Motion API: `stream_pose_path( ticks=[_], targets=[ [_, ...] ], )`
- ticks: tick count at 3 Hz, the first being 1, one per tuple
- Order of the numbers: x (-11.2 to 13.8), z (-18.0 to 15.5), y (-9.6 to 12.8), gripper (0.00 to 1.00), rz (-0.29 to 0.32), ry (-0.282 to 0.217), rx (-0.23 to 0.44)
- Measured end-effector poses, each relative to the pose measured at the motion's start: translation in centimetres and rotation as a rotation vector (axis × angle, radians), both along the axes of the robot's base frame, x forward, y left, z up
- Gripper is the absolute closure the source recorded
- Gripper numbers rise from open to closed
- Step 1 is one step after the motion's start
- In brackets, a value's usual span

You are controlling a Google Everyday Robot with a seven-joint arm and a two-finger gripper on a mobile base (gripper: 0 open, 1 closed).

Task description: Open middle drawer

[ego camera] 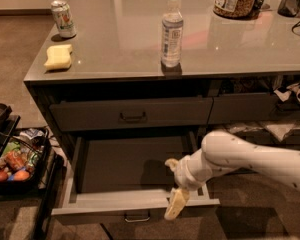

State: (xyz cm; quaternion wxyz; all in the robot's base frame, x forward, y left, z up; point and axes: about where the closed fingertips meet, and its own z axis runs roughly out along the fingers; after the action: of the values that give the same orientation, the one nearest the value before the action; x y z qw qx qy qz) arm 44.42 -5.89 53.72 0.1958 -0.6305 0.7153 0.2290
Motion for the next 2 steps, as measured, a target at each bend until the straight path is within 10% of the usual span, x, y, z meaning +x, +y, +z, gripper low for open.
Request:
stream_pose_path(
  ticks=[2],
  targets=[
    [2.62, 2.89, -2.03, 0.42, 0.012, -0.097, -0.024]
  ],
)
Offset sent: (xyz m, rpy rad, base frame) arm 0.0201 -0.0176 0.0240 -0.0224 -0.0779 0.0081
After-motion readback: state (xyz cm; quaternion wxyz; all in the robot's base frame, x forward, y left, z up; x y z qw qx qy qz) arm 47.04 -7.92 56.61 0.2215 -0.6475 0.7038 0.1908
